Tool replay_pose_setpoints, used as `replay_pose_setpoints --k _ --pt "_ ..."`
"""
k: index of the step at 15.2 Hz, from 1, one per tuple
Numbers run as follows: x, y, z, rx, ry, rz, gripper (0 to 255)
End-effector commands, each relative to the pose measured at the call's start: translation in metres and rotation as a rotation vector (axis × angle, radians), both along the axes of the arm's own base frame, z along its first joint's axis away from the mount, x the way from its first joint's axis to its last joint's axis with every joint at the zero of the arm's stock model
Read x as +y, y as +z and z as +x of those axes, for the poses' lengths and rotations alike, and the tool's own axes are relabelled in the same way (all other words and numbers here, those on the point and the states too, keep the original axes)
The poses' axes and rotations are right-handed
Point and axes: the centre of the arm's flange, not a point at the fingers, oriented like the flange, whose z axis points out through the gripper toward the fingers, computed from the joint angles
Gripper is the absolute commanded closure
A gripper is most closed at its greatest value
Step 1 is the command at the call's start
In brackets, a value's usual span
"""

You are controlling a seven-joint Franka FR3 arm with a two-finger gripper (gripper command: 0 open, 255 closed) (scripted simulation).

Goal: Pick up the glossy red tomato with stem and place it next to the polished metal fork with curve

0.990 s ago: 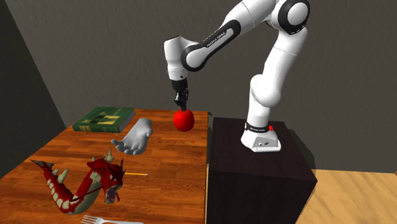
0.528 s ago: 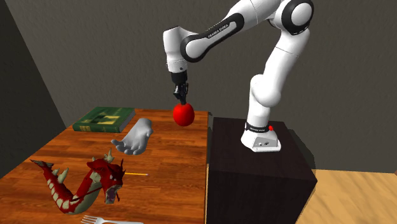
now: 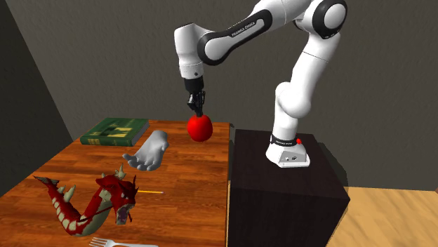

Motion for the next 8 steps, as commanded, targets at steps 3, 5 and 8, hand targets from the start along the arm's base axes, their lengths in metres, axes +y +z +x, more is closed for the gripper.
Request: replay_pose_setpoints --k 3,5,8 --pt "0.052 0.002 -0.005 0.0 -0.001 0.0 255" --pt "0.079 0.002 -0.006 0.0 -0.001 0.0 255" --pt "0.118 0.002 -0.007 0.0 -0.001 0.0 255"
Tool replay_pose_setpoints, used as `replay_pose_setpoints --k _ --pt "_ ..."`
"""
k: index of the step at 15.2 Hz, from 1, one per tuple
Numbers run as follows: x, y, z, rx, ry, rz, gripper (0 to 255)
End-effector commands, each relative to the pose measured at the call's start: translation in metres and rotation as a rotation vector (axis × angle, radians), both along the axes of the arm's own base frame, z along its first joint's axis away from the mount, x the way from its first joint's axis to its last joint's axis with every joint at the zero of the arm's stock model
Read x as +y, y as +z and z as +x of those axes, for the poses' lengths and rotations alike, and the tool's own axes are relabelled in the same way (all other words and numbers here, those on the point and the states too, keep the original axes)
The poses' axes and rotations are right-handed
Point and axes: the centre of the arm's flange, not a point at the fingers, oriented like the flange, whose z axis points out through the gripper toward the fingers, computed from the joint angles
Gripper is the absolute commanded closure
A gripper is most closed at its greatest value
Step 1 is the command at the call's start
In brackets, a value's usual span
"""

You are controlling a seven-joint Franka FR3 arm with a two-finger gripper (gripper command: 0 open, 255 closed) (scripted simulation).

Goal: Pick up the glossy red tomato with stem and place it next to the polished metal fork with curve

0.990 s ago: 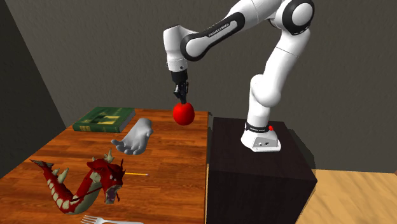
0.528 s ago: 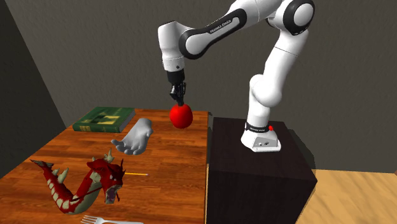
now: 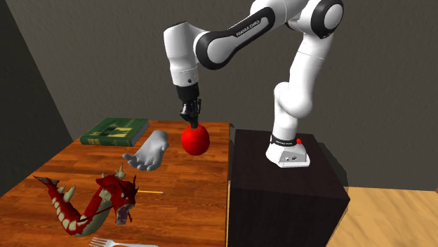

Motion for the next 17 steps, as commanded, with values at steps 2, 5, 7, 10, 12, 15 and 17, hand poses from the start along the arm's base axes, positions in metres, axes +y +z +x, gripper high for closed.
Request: replay_pose_setpoints --k 2,5,7,10,12,15,17 --pt "0.041 -0.002 -0.003 0.0 -0.002 0.001 255" --pt "0.08 -0.002 -0.004 0.0 -0.002 0.001 255" --pt "0.107 -0.002 -0.004 0.0 -0.002 0.001 255" --pt "0.146 -0.002 -0.005 0.0 -0.002 0.001 255" --pt "0.149 -0.007 -0.005 0.0 -0.002 0.001 255" --pt "0.149 -0.023 -0.005 0.0 -0.002 0.001 255" --pt "0.149 -0.033 -0.005 0.0 -0.002 0.001 255"
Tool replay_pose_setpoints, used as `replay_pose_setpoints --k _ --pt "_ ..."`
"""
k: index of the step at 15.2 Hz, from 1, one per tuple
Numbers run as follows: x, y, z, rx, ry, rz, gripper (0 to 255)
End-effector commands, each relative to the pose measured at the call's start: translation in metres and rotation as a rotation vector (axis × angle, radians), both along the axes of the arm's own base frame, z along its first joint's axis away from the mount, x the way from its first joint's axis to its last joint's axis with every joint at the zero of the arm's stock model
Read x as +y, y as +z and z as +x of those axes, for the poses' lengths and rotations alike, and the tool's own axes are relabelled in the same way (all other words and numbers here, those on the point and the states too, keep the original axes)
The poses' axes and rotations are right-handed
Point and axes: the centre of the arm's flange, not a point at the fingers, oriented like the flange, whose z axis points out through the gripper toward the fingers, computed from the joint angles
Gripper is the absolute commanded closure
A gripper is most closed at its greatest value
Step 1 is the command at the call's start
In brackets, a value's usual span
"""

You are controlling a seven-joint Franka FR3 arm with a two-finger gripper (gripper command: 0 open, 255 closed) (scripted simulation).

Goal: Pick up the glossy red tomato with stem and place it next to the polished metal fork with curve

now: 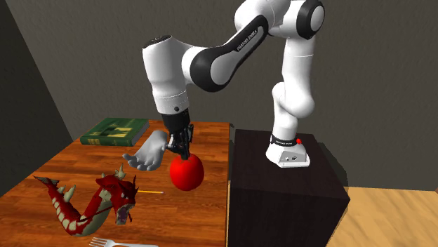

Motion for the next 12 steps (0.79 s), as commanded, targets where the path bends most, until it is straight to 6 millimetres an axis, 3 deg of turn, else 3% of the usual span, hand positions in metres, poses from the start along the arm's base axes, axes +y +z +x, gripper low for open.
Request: replay_pose_setpoints --k 1,12 --pt "-0.001 -0.01 0.0 -0.001 0.0 0.0 255" --pt "-0.001 -0.068 0.0 -0.001 0.0 0.0 255"
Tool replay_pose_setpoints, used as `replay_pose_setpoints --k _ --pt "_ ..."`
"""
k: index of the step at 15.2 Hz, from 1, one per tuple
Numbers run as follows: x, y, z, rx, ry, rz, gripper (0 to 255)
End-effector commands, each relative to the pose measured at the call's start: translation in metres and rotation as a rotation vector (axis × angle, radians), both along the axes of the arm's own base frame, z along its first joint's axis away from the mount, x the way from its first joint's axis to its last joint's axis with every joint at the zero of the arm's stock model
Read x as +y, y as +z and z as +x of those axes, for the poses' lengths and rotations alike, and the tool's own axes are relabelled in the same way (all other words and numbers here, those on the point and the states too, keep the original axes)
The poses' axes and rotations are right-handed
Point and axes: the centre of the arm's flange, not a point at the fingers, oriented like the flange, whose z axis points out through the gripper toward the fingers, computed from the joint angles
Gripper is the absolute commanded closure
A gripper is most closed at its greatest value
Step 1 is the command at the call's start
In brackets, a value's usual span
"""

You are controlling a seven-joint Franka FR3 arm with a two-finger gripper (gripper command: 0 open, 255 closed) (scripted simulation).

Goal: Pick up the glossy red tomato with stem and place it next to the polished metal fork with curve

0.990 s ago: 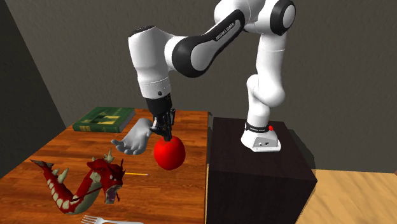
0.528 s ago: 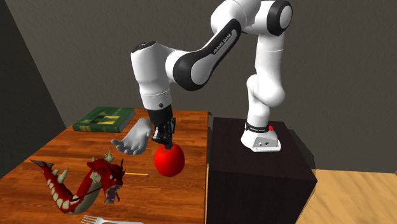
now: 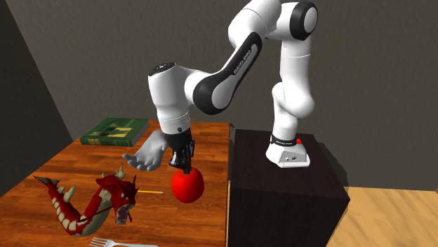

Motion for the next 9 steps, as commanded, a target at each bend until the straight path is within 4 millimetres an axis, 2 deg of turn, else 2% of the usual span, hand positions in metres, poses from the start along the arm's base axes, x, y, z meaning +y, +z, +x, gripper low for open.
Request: replay_pose_setpoints --k 1,9 --pt "0.0 -0.011 0.0 -0.001 0.0 0.0 255" --pt "0.0 -0.053 0.0 -0.001 0.0 0.0 255"
